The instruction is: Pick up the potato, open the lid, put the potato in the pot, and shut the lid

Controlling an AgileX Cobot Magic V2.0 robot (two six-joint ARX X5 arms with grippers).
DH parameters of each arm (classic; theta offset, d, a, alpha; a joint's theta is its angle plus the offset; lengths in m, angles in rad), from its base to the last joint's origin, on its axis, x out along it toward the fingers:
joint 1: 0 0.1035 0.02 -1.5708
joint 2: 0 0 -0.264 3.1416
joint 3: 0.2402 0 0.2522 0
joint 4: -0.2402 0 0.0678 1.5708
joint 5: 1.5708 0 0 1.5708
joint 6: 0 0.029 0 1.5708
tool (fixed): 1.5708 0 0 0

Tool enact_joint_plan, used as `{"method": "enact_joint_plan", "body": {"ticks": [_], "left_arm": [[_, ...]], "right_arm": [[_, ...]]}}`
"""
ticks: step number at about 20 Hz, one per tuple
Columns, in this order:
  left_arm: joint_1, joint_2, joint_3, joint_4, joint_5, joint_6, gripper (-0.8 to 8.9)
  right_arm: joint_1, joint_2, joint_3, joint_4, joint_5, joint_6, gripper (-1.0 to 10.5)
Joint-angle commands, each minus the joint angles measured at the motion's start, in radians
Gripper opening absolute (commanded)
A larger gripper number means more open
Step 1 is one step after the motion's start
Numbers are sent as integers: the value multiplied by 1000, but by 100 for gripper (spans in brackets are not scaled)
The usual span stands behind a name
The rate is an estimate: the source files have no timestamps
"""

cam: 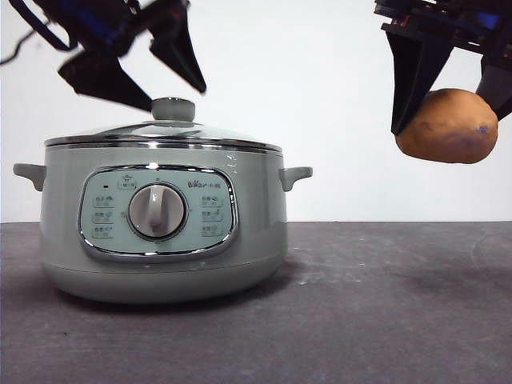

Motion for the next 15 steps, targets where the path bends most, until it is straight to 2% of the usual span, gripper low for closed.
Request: {"method": "enact_joint_plan", "body": {"ticks": [1, 4, 5, 8, 15], "left_arm": [[-15, 32, 1, 0, -10, 21, 404], [-23, 43, 1, -25, -53, 42, 402], [-26, 43, 1, -26, -68, 47, 360], [-27, 43, 1, -31, -74, 79, -3], [-27, 5, 1, -3, -76, 80, -9]], "right_arm": [[1, -2, 2, 3, 6, -8, 3], [1, -2, 2, 3, 6, -8, 3], [1, -2, 2, 4, 6, -8, 2], [1, -2, 2, 4, 6, -7, 2], [1, -2, 2, 26, 5, -7, 2]]}}
